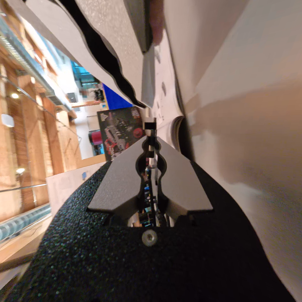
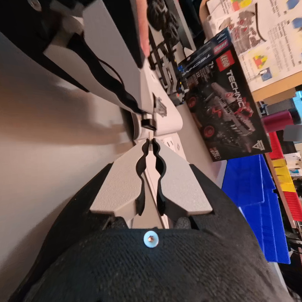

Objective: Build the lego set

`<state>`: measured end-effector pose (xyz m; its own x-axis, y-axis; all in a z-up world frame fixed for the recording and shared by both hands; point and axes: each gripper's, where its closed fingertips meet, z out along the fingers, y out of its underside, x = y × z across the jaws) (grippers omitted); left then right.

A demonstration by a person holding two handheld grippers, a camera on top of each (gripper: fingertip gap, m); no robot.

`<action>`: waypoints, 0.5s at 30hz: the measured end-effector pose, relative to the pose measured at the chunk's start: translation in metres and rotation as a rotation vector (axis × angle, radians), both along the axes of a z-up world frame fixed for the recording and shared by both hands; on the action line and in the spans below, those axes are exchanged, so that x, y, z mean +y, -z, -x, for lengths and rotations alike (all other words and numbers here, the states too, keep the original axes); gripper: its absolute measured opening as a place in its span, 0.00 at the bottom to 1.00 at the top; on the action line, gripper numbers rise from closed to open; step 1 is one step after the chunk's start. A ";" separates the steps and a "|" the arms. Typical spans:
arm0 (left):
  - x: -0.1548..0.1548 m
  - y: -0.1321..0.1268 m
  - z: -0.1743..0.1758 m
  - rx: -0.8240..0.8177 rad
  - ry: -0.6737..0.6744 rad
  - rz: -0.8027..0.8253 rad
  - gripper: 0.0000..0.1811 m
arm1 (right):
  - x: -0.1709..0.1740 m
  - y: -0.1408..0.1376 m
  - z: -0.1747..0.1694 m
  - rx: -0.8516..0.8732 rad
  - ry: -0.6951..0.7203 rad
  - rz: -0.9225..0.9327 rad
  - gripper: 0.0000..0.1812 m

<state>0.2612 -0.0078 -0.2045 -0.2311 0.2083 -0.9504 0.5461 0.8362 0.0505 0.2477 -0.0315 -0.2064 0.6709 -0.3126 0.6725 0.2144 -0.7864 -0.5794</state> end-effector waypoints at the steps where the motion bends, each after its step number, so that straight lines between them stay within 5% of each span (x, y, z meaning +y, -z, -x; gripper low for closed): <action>1: 0.000 0.006 0.001 0.022 0.012 -0.016 0.01 | -0.005 0.003 -0.002 0.011 0.006 0.003 0.01; 10: 0.010 0.041 0.026 0.293 0.000 0.114 0.11 | -0.005 0.015 0.003 0.002 -0.047 -0.012 0.01; 13: 0.018 0.041 0.039 0.411 -0.084 0.244 0.12 | -0.005 0.023 0.008 0.028 -0.076 0.013 0.01; 15: 0.023 0.035 0.044 0.575 -0.183 0.406 0.22 | -0.010 0.023 0.008 0.067 -0.087 -0.011 0.01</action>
